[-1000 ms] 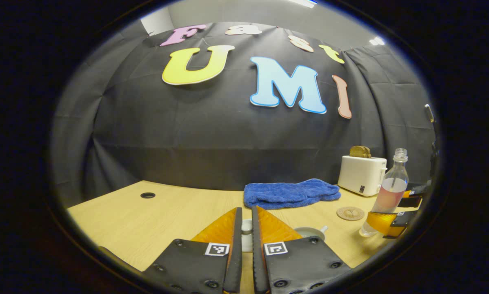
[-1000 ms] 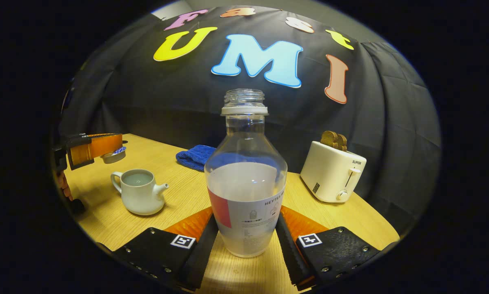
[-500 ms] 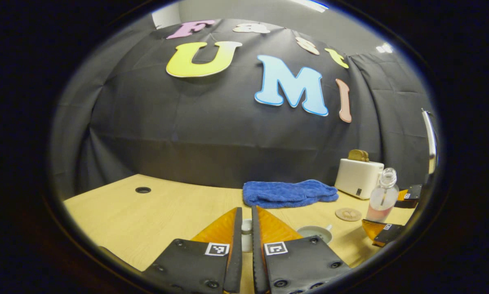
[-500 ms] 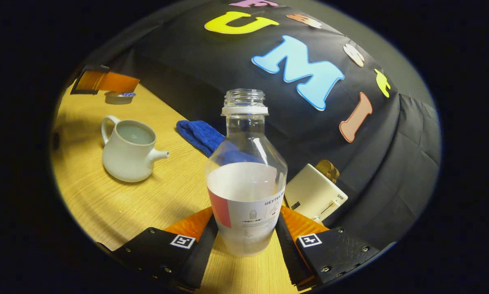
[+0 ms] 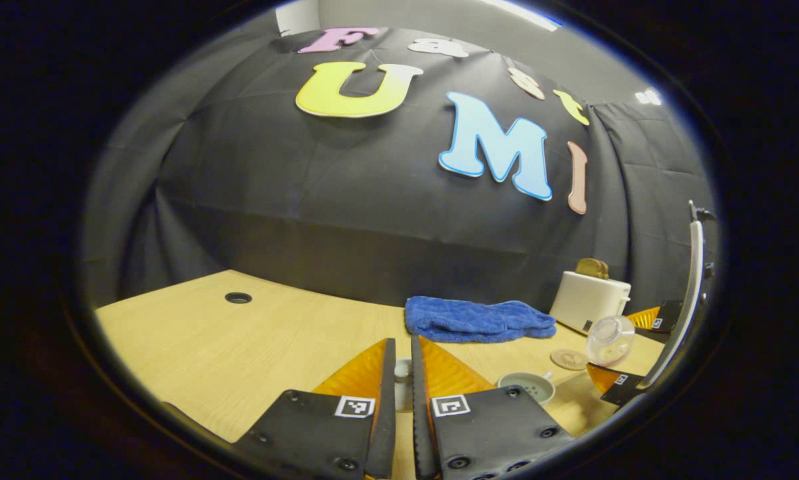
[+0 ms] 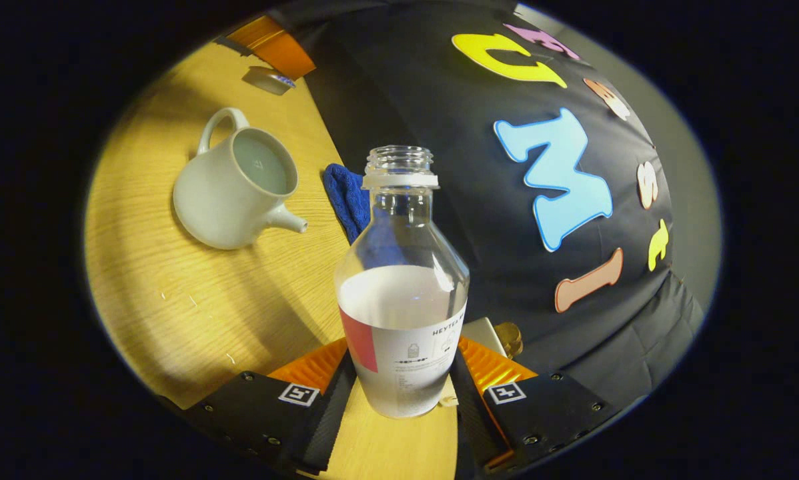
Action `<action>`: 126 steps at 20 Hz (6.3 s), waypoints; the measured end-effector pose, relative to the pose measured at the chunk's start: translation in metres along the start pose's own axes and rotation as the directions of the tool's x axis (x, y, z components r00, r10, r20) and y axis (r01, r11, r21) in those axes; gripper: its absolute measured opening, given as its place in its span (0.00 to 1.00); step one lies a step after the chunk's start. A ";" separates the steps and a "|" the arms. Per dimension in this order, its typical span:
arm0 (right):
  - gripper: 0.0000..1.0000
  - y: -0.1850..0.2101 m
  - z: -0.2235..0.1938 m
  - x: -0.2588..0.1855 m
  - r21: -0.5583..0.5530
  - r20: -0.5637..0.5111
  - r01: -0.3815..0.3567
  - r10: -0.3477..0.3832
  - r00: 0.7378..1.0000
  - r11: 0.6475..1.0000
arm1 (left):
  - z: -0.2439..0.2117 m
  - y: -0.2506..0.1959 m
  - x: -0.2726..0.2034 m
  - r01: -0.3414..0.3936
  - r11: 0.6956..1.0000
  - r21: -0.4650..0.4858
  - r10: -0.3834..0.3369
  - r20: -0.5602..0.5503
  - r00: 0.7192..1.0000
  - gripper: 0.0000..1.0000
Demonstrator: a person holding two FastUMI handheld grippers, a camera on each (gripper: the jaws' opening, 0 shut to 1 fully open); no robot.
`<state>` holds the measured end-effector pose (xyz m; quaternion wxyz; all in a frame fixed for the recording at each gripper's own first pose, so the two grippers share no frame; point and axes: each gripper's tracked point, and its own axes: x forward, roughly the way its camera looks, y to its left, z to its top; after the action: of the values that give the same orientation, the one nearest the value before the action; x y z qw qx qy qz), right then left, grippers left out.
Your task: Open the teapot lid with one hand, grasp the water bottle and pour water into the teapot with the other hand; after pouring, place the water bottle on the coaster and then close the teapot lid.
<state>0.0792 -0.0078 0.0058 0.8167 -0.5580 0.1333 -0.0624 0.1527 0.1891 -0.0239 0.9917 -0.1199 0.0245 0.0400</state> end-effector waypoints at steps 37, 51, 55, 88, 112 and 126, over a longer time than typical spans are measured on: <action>0.76 -0.042 0.061 0.003 -0.659 0.173 0.181 -0.087 0.981 0.730 | 0.007 0.016 -0.003 0.016 0.987 -0.160 -0.010 0.038 0.999 0.21; 0.76 -0.062 0.084 -0.008 -0.742 0.297 0.335 -0.163 0.941 0.580 | 0.006 0.016 0.001 0.022 0.984 -0.176 -0.016 0.035 0.999 0.21; 0.76 -0.064 0.091 -0.009 -0.752 0.328 0.365 -0.168 0.929 0.548 | 0.004 0.018 0.000 0.021 0.983 -0.181 -0.014 0.039 0.999 0.17; 0.76 -0.061 0.100 -0.011 -0.794 0.342 0.358 -0.126 0.931 0.491 | 0.008 0.020 -0.003 0.031 0.974 -0.225 -0.021 0.043 0.999 0.18; 0.77 -0.045 -0.034 0.053 0.406 0.064 -0.223 0.216 0.974 0.886 | 0.007 -0.008 -0.001 0.088 0.987 -0.134 -0.084 0.035 0.996 0.21; 0.77 -0.033 -0.035 0.088 0.865 0.185 -0.301 0.302 0.935 0.402 | 0.010 -0.009 0.000 0.102 0.985 -0.136 -0.098 0.037 0.994 0.21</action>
<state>0.1550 -0.0735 0.0110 0.9831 -0.0216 0.1800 0.0256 0.1534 0.1830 -0.0121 0.9820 -0.1885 0.0007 -0.0066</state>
